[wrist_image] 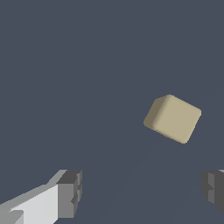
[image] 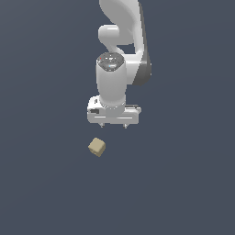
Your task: Pick up the object and move it to a goal position.
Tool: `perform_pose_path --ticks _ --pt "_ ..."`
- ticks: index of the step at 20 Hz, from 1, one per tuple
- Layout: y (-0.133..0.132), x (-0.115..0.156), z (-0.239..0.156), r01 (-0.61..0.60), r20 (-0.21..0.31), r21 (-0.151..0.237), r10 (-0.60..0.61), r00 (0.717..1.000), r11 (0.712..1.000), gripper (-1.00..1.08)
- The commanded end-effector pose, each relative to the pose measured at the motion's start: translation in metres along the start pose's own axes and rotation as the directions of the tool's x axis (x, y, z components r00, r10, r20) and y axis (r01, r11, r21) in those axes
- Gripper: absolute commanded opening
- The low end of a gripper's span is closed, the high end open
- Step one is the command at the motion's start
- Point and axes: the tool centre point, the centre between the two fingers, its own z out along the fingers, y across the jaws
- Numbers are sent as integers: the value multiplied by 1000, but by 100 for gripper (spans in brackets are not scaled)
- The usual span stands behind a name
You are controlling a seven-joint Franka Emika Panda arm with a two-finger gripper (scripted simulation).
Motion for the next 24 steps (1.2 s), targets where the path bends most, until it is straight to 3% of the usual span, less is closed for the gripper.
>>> perform_pose_path --ticks 1,14,24 --pt "0 0 0 0 0 0 0 1000 1000 100" --pt "-6 1 -15 14 -2 12 -14 1000 1000 100" --pt "23 16 17 -147 7 11 147 989 989 100"
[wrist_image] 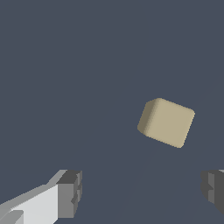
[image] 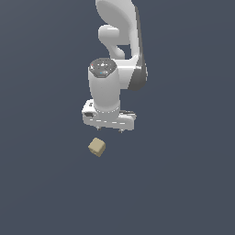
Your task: Pick up the object and move it to a goal position.
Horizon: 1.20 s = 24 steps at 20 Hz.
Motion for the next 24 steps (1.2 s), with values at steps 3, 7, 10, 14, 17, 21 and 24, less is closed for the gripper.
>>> perform_pose_path --ticks 3,7,10,14,17,21,24 --pt "23 12 25 -125 5 -5 125 992 992 100" --pt "43 22 48 -233 8 -12 233 972 972 100" --pt "55 26 61 -290 8 -17 290 957 957 100" --pt "65 29 72 -338 8 -22 338 941 941 100" --pt "68 30 75 -352 8 -23 353 936 936 100" --pt "67 29 77 -348 9 -23 348 937 937 100" --pt "68 29 85 -349 9 -23 349 937 937 100"
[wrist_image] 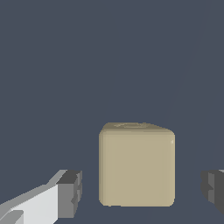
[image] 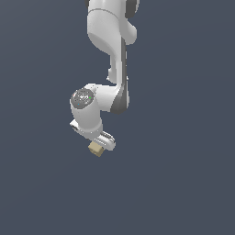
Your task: Pick up the object and move it to a goal position.
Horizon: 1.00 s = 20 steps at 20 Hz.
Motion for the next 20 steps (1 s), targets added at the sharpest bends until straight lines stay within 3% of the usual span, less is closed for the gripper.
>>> perform_pose_path --ticks 1,12,13,20 --pt "0 -1 9 -1 1 -1 1 1000 1000 100" --pt "1 1 45 -5 0 -1 5 1000 1000 100" --pt "1 1 45 -5 0 -1 5 1000 1000 -100" --pt "1 1 45 -5 0 -1 5 1000 1000 -100"
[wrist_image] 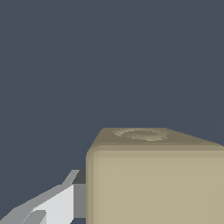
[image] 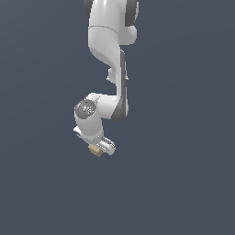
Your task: Pick up the object and move it to a goal position.
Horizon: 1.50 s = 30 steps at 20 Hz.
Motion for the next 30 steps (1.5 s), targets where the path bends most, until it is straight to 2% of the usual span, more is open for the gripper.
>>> perform_pose_path --ticks 1,8,15,21,30 --pt "0 0 0 0 0 0 0 1000 1000 -100" --pt "1 -2 -5 0 0 0 0 1000 1000 -100" --pt "7 -12 -29 0 0 1 0 1000 1000 -100" --pt "16 -27 -67 0 0 1 0 1000 1000 -100" --pt "35 -57 -146 0 1 2 0 1000 1000 -100"
